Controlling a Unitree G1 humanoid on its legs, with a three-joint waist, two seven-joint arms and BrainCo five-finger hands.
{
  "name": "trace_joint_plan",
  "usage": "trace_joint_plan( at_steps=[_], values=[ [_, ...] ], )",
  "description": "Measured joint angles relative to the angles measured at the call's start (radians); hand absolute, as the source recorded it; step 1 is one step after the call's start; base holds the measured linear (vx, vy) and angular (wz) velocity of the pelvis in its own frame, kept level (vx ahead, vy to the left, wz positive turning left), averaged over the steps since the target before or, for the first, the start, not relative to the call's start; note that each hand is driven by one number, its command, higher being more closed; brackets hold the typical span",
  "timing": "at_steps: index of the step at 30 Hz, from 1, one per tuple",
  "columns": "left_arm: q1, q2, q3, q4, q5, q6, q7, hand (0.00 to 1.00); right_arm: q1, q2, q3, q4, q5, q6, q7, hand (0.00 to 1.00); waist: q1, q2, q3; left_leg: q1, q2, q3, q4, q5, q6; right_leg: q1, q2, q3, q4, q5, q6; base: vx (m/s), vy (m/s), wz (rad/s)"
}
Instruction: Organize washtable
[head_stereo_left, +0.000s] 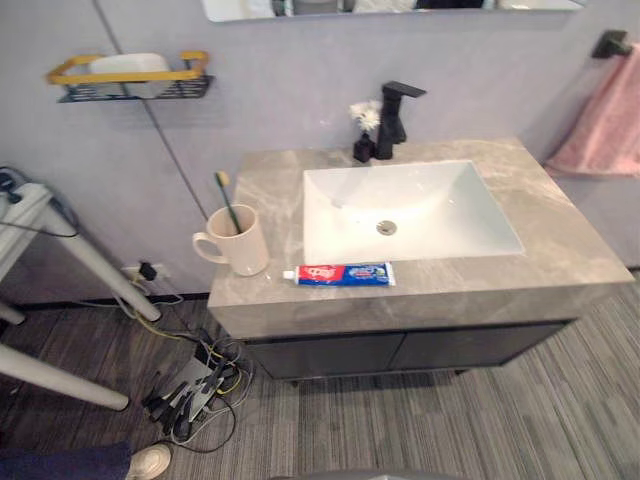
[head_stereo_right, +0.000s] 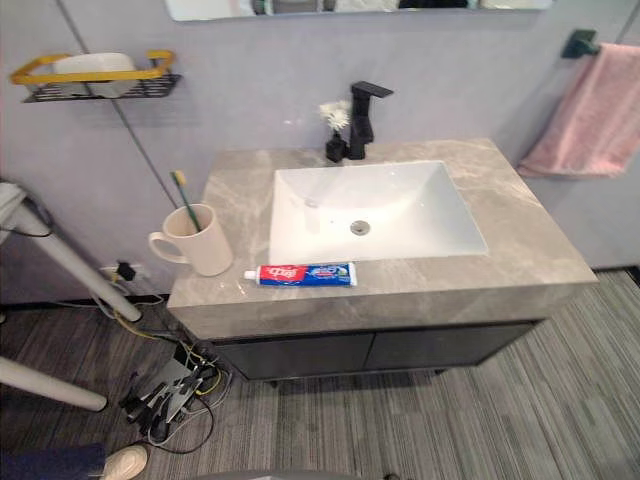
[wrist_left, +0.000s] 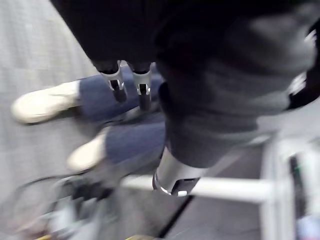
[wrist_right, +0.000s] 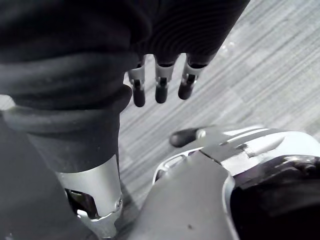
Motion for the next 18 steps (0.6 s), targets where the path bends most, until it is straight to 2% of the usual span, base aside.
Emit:
trace_joint_plan(
  at_steps=[1, 4, 5, 7, 8, 10, 11, 12, 14, 16, 18],
  values=[
    [-0.007, 0.000, 0.006, -0.115, 0.039, 0.001, 0.050, 0.00, 0.000, 0.005, 0.000, -0.013, 0.000, 0.001, 0.000, 0.00, 0.003, 0.003, -0.009, -0.017, -0.004, -0.017, 0.012, 0.000, 0.000, 0.000, -0.006, -0.017, 0.001, 0.000, 0.000, 0.00, -0.002, 0.45],
    [-0.022, 0.000, -0.028, -0.337, 0.121, 0.005, 0.117, 0.00, -0.006, 0.006, 0.001, -0.032, 0.000, 0.001, 0.000, 0.00, 0.004, 0.005, -0.027, -0.034, -0.015, -0.066, 0.025, 0.002, 0.000, 0.020, -0.015, -0.065, 0.001, -0.001, -0.001, 0.00, 0.002, 0.54],
    [-0.043, 0.000, -0.094, -0.460, 0.163, 0.009, 0.137, 0.00, -0.005, 0.010, 0.003, -0.049, 0.000, 0.001, 0.000, 0.00, 0.013, 0.007, -0.033, -0.038, -0.020, -0.092, 0.028, 0.006, 0.001, 0.037, -0.020, -0.093, 0.001, -0.002, -0.001, -0.01, -0.005, 0.59],
    [-0.051, 0.001, -0.190, -0.573, 0.213, 0.008, 0.137, 0.00, -0.010, 0.013, 0.018, -0.061, 0.000, 0.000, 0.000, 0.00, 0.017, 0.010, -0.036, -0.042, -0.028, -0.118, 0.028, 0.013, 0.006, 0.050, -0.026, -0.120, 0.002, -0.004, -0.004, -0.04, -0.003, 0.48],
    [-0.050, 0.012, -0.301, -0.681, 0.262, 0.007, 0.130, 0.00, -0.024, 0.019, 0.030, -0.066, 0.001, 0.000, 0.001, 0.00, 0.031, -0.001, -0.045, -0.047, -0.032, -0.126, 0.028, 0.016, 0.007, 0.051, -0.029, -0.125, 0.005, -0.004, -0.004, -0.07, 0.008, 0.34],
    [-0.050, 0.039, -0.432, -0.780, 0.308, -0.004, 0.092, 0.00, -0.034, 0.030, 0.050, -0.067, 0.001, -0.001, 0.003, 0.00, 0.028, 0.003, -0.047, -0.060, -0.037, -0.143, 0.031, 0.021, 0.007, 0.050, -0.032, -0.141, 0.006, -0.004, -0.004, -0.06, 0.003, 0.25],
    [-0.050, 0.063, -0.540, -0.845, 0.343, -0.025, 0.049, 0.00, -0.039, 0.033, 0.062, -0.071, -0.002, -0.001, 0.009, 0.00, 0.026, -0.005, -0.052, -0.062, -0.040, -0.151, 0.027, 0.027, 0.007, 0.051, -0.036, -0.149, 0.011, -0.005, -0.004, -0.03, -0.001, 0.20],
    [-0.050, 0.072, -0.589, -0.873, 0.355, -0.039, 0.022, 0.00, -0.042, 0.033, 0.066, -0.072, -0.002, -0.001, 0.015, 0.00, 0.025, -0.002, -0.050, -0.062, -0.041, -0.152, 0.027, 0.028, 0.008, 0.050, -0.039, -0.149, 0.014, -0.005, -0.004, -0.04, 0.018, 0.13],
    [-0.051, 0.084, -0.759, -0.947, 0.376, -0.079, -0.044, 0.00, -0.052, 0.033, 0.074, -0.072, -0.002, 0.000, 0.020, 0.00, 0.003, -0.001, -0.050, -0.062, -0.050, -0.160, 0.026, 0.035, 0.014, 0.050, -0.047, -0.151, 0.020, -0.005, -0.004, -0.03, 0.032, 0.07],
    [-0.068, 0.085, -0.877, -0.963, 0.375, -0.096, -0.093, 0.00, -0.058, 0.030, 0.077, -0.070, -0.002, 0.000, 0.020, 0.00, 0.000, 0.000, -0.050, -0.063, -0.053, -0.164, 0.026, 0.039, 0.016, 0.050, -0.050, -0.154, 0.022, -0.005, -0.004, -0.01, 0.020, 0.07],
    [-0.132, 0.089, -1.099, -0.958, 0.366, -0.112, -0.175, 0.00, -0.065, 0.020, 0.101, -0.050, 0.002, 0.001, 0.021, 0.00, -0.005, 0.001, -0.050, -0.062, -0.056, -0.169, 0.025, 0.049, 0.017, 0.049, -0.054, -0.158, 0.026, -0.004, -0.003, -0.01, 0.014, 0.06]
  ],
)
